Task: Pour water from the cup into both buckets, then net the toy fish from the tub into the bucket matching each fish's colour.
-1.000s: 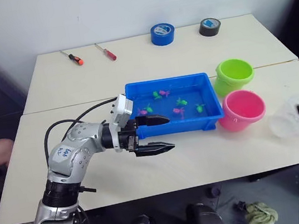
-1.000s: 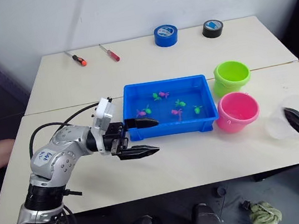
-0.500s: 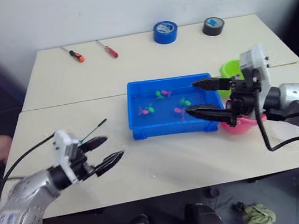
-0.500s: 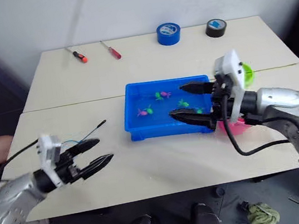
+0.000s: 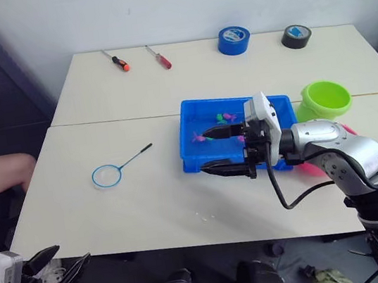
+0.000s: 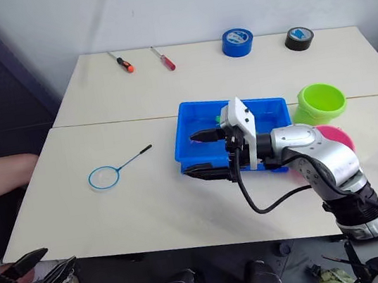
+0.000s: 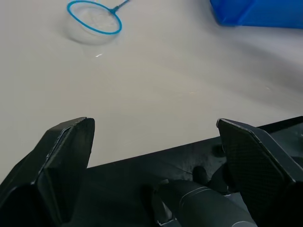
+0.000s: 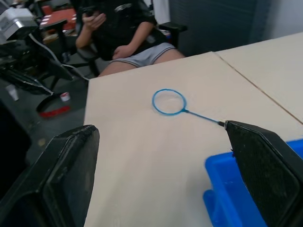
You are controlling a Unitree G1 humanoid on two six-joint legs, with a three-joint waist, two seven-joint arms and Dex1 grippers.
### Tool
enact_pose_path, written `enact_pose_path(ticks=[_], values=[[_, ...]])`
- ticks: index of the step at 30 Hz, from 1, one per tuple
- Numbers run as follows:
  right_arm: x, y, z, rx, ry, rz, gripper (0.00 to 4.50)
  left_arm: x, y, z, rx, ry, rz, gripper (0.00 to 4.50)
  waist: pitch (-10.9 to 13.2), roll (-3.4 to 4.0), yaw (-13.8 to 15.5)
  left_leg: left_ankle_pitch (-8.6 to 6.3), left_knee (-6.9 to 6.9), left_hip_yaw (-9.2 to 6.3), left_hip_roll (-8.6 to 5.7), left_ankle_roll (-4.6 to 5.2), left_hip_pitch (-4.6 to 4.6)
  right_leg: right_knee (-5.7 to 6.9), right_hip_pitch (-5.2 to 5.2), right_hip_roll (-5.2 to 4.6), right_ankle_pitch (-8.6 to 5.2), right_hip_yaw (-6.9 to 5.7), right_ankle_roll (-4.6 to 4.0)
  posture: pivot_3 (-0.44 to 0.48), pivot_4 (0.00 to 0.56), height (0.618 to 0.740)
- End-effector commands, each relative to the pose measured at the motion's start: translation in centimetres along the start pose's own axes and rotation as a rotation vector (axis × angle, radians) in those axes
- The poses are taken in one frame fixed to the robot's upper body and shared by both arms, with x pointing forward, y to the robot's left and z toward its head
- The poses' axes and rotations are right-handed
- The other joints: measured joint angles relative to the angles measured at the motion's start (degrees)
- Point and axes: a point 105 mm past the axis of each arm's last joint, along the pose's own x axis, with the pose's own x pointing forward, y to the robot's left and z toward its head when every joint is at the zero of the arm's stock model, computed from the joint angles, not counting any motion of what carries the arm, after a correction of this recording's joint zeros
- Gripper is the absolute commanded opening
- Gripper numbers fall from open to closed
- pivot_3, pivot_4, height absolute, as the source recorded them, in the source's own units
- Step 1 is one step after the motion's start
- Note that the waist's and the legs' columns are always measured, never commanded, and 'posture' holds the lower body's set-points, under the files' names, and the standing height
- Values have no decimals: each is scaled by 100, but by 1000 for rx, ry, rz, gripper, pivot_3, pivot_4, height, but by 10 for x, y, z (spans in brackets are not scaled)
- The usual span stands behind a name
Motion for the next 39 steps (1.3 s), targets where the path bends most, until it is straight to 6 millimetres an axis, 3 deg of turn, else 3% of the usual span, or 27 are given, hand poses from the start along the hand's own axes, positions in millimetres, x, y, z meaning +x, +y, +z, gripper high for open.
enact_pose_path(ticks=[1,4,8,11,15,20,30,33,38,39], values=[[-5,1,10,-39,-24,-23,4486,10,22,4,77,44,12,4500,0,1,6,-1,-1,3,5,-3,2,0,0,1,-2,1,-4,0,150,740],[-8,3,10,-35,-18,-37,4486,28,39,15,141,65,-11,4500,1,1,2,10,-10,3,18,-27,8,19,-8,18,-9,-6,-17,0,150,740],[-13,11,10,-20,-23,-50,4486,70,72,42,232,109,-30,4500,1,0,-18,11,-17,12,26,-35,17,61,-11,33,-10,-8,-19,0,150,740],[-15,14,10,-28,-25,-88,4486,100,83,64,285,133,-83,4500,0,-5,-27,11,-16,21,34,-39,16,62,-16,47,-9,-3,-17,0,150,740],[-18,21,9,-21,-33,-135,4486,153,80,88,333,142,-198,4500,-2,-9,-22,12,-17,41,40,-40,22,67,-18,59,-7,5,-14,0,150,740],[-22,29,8,-22,-28,-183,4486,202,68,99,399,189,-257,4500,-1,-20,-51,7,-17,82,61,-48,22,61,-27,85,-6,9,-13,0,150,740],[-33,33,9,-56,-8,-287,4486,251,51,95,462,302,-225,4500,7,-48,-29,9,-8,122,73,-51,15,60,-33,93,-7,11,-13,0,150,740],[-37,33,9,-70,-2,-320,4500,256,53,89,480,349,-173,3691,5,-53,-22,10,-3,119,73,-49,15,63,-33,91,-7,11,-13,0,150,740],[-43,33,8,-65,4,-358,4500,259,50,85,457,340,-176,1334,3,-56,-20,12,0,111,72,-46,18,69,-32,88,-6,18,-13,0,150,740],[-44,33,7,-62,8,-361,4500,258,50,84,446,335,-182,1069,3,-56,-23,12,0,110,72,-46,19,70,-32,88,-6,19,-13,0,150,740]])
